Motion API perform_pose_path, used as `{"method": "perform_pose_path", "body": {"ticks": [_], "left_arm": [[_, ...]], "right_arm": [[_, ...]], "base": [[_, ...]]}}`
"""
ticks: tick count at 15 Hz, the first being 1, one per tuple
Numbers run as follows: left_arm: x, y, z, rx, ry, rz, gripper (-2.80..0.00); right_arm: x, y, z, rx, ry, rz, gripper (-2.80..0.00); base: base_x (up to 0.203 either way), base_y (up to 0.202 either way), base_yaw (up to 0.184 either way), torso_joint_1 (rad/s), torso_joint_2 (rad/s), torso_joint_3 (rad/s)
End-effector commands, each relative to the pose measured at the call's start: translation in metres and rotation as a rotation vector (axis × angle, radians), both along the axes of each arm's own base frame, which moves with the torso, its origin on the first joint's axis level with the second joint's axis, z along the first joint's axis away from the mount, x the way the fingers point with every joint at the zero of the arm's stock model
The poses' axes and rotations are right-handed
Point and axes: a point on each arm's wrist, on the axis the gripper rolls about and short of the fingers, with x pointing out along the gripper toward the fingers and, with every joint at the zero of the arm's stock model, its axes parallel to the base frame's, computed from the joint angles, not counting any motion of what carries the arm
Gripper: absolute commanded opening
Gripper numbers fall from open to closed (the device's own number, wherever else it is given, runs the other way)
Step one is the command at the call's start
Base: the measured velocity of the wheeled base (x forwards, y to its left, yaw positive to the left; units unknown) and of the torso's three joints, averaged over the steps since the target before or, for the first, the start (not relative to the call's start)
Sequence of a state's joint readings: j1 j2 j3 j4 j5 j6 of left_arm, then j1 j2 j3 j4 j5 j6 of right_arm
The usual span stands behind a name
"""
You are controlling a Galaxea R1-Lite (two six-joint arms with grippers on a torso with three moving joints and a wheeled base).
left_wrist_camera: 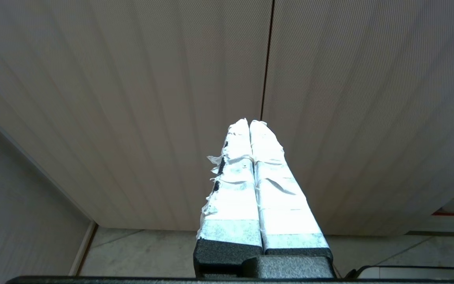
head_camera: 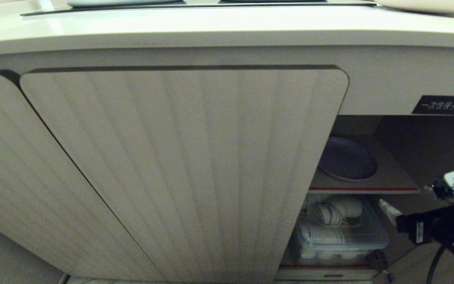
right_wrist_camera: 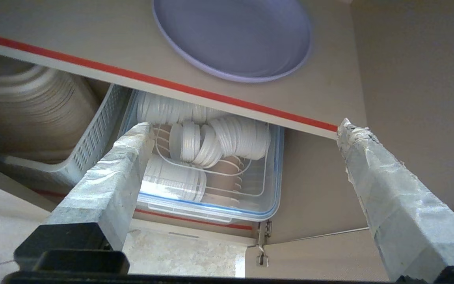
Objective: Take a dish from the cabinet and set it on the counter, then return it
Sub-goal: Close the cabinet door
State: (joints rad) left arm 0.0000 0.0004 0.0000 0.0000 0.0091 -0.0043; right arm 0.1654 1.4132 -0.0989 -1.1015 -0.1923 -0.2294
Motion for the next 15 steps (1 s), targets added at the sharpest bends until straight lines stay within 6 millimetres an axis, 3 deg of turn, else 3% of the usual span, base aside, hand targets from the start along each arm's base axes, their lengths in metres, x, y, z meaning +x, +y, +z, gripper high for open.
{"method": "perform_pose_path", "body": {"ticks": [1,7,15], "left_arm": [[0.0,0.0,0.0,0.0,0.0,0.0,-2.8],[0.0,0.0,0.0,0.0,0.0,0.0,-2.8],[0.0,0.0,0.0,0.0,0.0,0.0,-2.8]], "right_arm": [[-0.004,-0.001,0.003,0.003,-0.024,-0.006,0.0],[-0.023,-0.01,-0.008,0.002,0.011,-0.047,0.0],[-0.027,-0.016,0.0,0.019,-0.063,-0.074,0.0]], "base": [[0.0,0.0,0.0,0.0,0.0,0.0],[0.0,0.0,0.0,0.0,0.0,0.0],[0.0,0.0,0.0,0.0,0.0,0.0]]}}
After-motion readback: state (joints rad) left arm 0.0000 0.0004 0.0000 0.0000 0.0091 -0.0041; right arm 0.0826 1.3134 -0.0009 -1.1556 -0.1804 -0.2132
